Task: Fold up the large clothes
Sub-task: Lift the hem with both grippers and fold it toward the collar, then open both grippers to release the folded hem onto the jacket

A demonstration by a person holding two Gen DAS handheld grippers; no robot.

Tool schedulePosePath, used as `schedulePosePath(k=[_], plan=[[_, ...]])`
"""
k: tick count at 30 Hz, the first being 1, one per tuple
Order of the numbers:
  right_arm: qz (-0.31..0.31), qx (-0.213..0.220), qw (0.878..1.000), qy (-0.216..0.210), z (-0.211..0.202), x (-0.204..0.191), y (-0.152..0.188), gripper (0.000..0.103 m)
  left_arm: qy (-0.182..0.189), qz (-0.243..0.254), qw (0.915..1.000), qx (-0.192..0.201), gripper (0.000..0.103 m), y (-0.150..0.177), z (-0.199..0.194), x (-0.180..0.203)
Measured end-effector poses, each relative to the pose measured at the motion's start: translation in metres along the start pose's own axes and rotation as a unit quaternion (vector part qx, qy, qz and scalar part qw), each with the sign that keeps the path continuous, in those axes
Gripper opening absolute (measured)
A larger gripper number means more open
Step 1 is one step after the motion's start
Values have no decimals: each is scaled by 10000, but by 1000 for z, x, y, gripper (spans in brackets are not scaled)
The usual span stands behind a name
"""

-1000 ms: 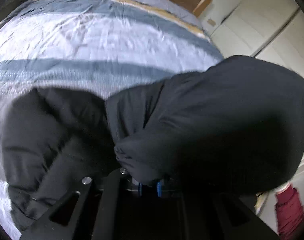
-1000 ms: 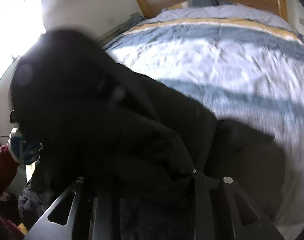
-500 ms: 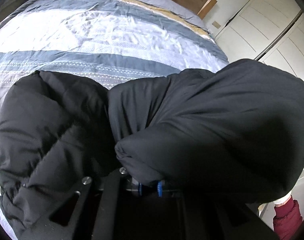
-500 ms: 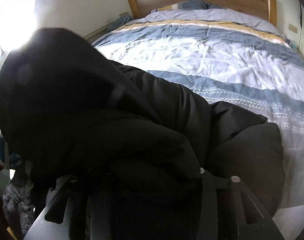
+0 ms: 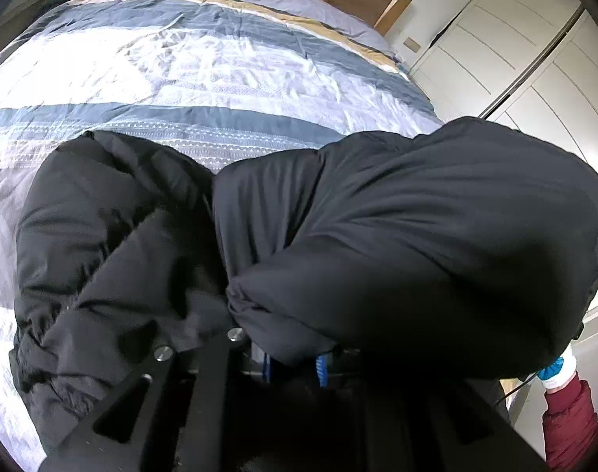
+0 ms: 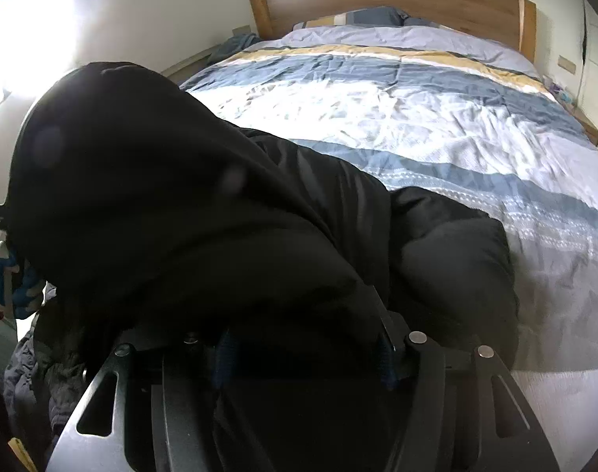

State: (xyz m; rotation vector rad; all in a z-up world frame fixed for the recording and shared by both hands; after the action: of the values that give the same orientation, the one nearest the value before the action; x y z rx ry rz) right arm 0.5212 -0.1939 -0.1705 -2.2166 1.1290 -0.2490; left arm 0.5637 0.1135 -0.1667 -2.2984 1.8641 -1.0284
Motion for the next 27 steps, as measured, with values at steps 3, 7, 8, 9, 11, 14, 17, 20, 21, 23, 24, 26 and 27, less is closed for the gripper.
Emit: schedulePosePath(k=[3, 7, 8, 9, 11, 14, 17, 20, 21, 23, 24, 26, 27], plan=[[26, -20, 10000, 53, -8, 2, 6, 57, -17, 41, 10000, 12, 16, 4, -5, 0], [86, -47, 9999, 100, -19, 6, 15, 57, -136, 264, 9996, 31, 20, 12, -14, 2], [101, -50, 9999, 112, -22, 7, 17, 57, -148, 293, 9995, 27, 22, 14, -15, 1], [113, -49, 9998, 124, -26, 5, 22, 57, -159, 322, 9994, 23, 23, 16, -18, 1], [125, -63, 9998, 155, -33, 7, 28, 57, -157, 340, 9993, -4, 26, 20, -21, -1], [151, -82, 9996, 216, -42, 12, 34, 57, -151, 323, 9993, -76, 27, 27, -28, -10], [156, -91, 9995, 274, -55, 19, 38, 57, -102, 333, 9993, -141, 27, 37, -40, -16], [155, -24, 9992, 380, -69, 27, 32, 57, -67, 402, 9990, -164, 27, 42, -58, -20], [179, 21, 9990, 399, -72, 29, 28, 57, -14, 409, 9991, -140, 27, 41, -65, -20], [245, 139, 9989, 381, -79, 34, 15, 57, 113, 410, 9991, -52, 27, 34, -78, -17], [252, 204, 9987, 392, -81, 36, 6, 57, 172, 407, 9990, 28, 27, 27, -84, -14], [251, 337, 9984, 388, -82, 37, -15, 57, 353, 326, 9986, 228, 30, 8, -95, -6], [268, 390, 9983, 355, -81, 37, -25, 57, 428, 279, 9983, 297, 34, -2, -97, -2]])
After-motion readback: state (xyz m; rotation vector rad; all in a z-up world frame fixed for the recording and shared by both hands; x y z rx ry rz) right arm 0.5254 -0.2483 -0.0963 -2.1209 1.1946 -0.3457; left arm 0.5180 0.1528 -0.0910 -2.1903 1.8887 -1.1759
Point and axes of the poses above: each gripper's, at about its wrist camera, not at the fingertips, and z roughly the way its jaws point, x to its right, y to its underside, the point moved 10 cm from there along z, roughly the way its jaws point, and after that the axes turned 7 degrees about -z, right-handed, at the moved point
